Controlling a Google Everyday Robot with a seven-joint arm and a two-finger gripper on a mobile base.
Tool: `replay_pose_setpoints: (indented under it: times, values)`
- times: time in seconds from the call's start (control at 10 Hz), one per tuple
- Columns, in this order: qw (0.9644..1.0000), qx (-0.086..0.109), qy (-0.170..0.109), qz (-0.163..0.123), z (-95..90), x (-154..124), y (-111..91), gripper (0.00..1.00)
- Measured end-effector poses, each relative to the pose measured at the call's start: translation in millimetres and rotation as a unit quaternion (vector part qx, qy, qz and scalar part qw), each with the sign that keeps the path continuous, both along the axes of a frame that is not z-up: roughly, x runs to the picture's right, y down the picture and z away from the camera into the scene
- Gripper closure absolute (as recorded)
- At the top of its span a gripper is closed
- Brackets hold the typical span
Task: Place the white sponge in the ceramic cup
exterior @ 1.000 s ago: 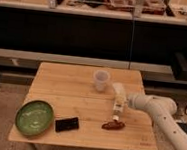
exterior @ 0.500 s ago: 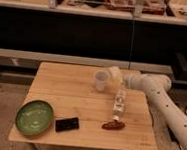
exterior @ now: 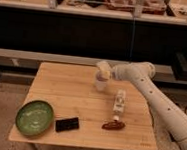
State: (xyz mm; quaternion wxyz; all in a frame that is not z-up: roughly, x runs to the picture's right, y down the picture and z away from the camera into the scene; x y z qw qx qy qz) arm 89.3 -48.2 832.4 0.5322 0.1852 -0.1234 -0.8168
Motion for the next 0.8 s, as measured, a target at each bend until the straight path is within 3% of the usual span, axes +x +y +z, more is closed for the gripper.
replay_pose_setpoints:
  times: [0.2, 0.5, 0.8]
  values:
    - [0.9997, -0.004, 0.013, -0.021, 8.2, -7, -1, 0.54]
    - [0.999, -0.014, 0.032, -0.026, 17.5, -1, 0, 0.24]
    - [0.9986, -0.028, 0.035, -0.029, 22.3, 1, 10, 0.2]
